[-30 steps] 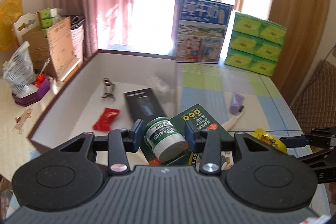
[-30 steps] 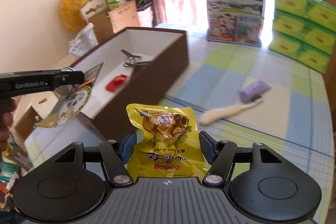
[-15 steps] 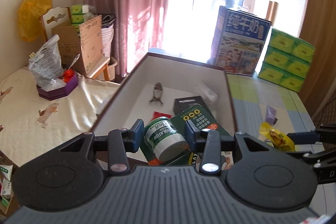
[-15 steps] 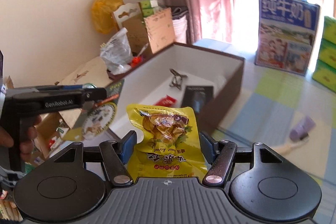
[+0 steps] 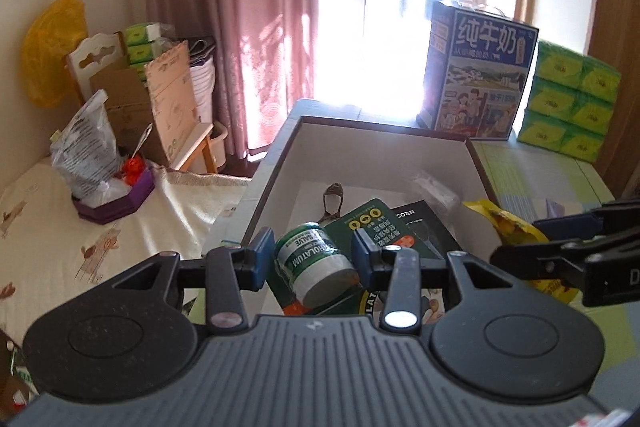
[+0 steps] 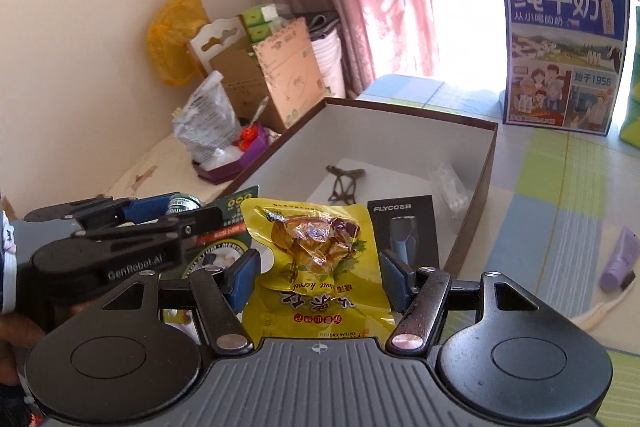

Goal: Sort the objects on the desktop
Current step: 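Lift and carry the green jar card and yellow packet with both grippers toward the brown box, then open the left gripper to drop the jar card while the right gripper releases the yellow packet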

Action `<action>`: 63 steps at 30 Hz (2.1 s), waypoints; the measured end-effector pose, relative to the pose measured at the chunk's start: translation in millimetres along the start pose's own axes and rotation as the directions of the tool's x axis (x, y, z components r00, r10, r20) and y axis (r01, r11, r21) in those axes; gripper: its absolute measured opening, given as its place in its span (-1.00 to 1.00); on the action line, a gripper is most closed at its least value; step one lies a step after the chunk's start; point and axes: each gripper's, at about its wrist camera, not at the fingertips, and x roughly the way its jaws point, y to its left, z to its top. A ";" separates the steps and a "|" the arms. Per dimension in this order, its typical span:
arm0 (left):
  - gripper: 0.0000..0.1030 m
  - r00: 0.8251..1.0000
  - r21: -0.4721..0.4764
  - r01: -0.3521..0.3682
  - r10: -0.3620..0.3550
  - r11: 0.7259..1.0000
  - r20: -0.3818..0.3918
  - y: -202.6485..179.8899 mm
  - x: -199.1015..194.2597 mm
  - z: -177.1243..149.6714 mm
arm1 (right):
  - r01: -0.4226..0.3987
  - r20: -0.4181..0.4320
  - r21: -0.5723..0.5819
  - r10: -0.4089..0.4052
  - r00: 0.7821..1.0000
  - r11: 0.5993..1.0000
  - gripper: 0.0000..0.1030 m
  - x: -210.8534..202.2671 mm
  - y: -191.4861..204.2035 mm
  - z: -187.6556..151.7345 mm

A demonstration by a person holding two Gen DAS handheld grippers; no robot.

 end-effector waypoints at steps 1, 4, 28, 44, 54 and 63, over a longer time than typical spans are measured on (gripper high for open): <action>-0.28 1.000 0.017 0.003 -0.003 1.000 -0.005 -0.2 6.4 1.7 | 0.011 -0.004 0.003 -0.011 1.000 1.000 0.20 5.4 -0.7 2.1; -0.28 0.999 0.069 0.032 -0.030 0.997 -0.029 -1.6 27.2 4.7 | 0.029 -0.019 0.029 -0.028 0.999 0.999 0.20 20.0 -5.1 5.5; -0.08 0.976 0.235 0.169 -0.131 0.957 -0.171 1.5 116.2 16.1 | 0.160 -0.095 0.016 -0.158 0.983 0.987 0.20 80.4 -12.9 6.9; -0.05 0.981 0.210 0.156 -0.126 0.965 -0.149 10.4 102.8 24.8 | 0.150 -0.080 -0.034 -0.152 0.985 0.988 0.23 95.3 1.4 6.8; 0.07 0.987 0.173 0.110 -0.087 0.979 -0.139 25.5 88.3 30.1 | 0.114 0.014 -0.099 -0.113 0.993 0.988 0.84 95.7 16.8 7.2; 0.47 0.985 0.121 0.104 -0.086 0.987 -0.148 27.6 70.0 25.8 | 0.140 -0.023 -0.146 -0.145 0.989 0.979 0.96 70.1 20.7 -7.9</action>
